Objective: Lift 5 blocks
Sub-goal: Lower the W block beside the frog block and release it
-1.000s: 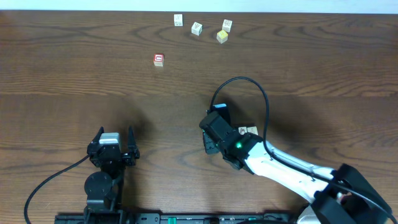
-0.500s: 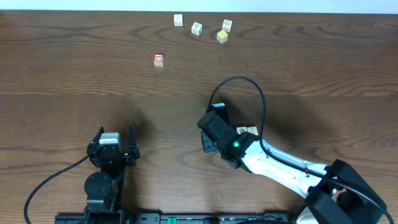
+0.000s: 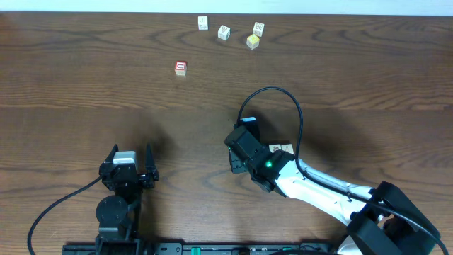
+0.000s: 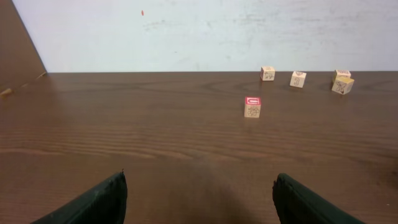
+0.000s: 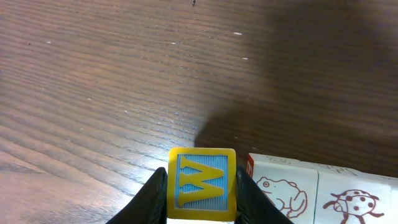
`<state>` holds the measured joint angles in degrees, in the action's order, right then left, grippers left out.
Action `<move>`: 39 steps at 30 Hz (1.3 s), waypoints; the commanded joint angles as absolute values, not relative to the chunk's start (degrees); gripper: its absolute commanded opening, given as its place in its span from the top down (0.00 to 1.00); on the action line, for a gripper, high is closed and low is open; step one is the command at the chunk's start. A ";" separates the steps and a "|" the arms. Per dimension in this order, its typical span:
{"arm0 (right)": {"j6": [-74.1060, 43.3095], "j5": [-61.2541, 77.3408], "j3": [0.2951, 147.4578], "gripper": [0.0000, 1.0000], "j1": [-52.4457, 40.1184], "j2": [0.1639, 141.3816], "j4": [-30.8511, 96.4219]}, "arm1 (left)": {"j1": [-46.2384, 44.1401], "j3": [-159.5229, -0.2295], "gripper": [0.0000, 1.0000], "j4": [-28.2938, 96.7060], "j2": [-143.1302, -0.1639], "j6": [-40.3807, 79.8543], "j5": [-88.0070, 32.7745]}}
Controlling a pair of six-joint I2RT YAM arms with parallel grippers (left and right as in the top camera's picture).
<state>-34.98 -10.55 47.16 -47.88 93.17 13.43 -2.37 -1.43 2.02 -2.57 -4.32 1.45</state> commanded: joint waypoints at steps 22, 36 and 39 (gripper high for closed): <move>-36.82 -13.91 47.90 0.96 -48.10 94.00 11.97 | -2.59 -0.23 0.25 4.05 -2.48 -3.84 2.09; -37.69 -11.75 47.90 0.97 -48.12 98.17 10.41 | -2.59 -0.23 0.25 4.03 -2.48 -3.84 2.09; -37.69 -11.68 47.90 0.95 -48.12 98.15 9.82 | -2.59 -0.23 0.25 4.03 -2.48 -3.84 2.09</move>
